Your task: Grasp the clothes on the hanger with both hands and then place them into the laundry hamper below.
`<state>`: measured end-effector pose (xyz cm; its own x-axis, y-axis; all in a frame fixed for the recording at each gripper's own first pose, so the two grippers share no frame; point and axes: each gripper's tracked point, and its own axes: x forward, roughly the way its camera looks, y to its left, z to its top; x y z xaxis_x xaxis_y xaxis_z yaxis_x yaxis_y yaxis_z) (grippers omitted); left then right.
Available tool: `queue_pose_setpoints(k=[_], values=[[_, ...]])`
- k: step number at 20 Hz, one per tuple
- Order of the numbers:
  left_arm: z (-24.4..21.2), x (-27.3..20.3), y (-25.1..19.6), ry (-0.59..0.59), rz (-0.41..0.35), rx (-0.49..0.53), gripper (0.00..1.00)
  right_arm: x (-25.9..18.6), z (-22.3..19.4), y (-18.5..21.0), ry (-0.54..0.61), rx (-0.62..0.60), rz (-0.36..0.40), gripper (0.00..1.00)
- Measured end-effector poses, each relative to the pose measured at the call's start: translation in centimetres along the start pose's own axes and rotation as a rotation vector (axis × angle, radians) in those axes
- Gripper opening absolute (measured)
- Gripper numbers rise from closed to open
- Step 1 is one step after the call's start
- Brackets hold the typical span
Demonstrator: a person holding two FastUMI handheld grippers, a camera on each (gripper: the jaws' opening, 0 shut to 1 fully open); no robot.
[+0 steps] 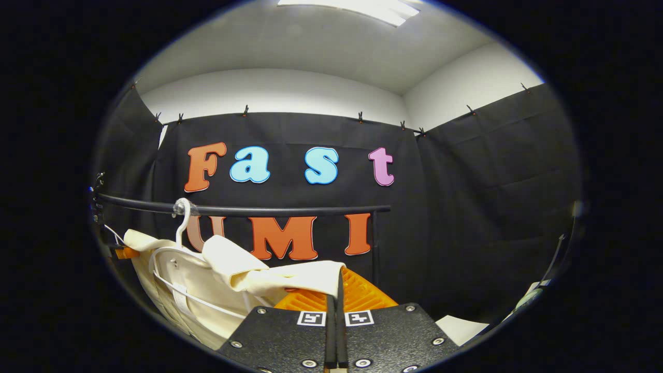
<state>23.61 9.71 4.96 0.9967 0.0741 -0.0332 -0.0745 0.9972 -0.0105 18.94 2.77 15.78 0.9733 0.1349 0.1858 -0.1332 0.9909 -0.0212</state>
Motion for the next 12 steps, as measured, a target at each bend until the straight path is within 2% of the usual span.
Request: queue_pose_setpoints(k=[5, 8, 12], values=[[-0.7, 0.7, 0.7, 0.016, 0.013, 0.001, 0.07, 1.9, -3.9, 0.1, 0.094, 0.062, 0.056, 0.00], [-1.4, 1.2, 1.3, 0.031, 0.027, 0.005, 0.07, 2.2, -5.8, 0.5, 0.116, 0.067, 0.087, 0.00], [-1.3, 0.9, 1.1, 0.027, 0.033, 0.032, 0.07, 2.4, -7.8, 0.1, 0.138, 0.131, 0.101, 0.00]])
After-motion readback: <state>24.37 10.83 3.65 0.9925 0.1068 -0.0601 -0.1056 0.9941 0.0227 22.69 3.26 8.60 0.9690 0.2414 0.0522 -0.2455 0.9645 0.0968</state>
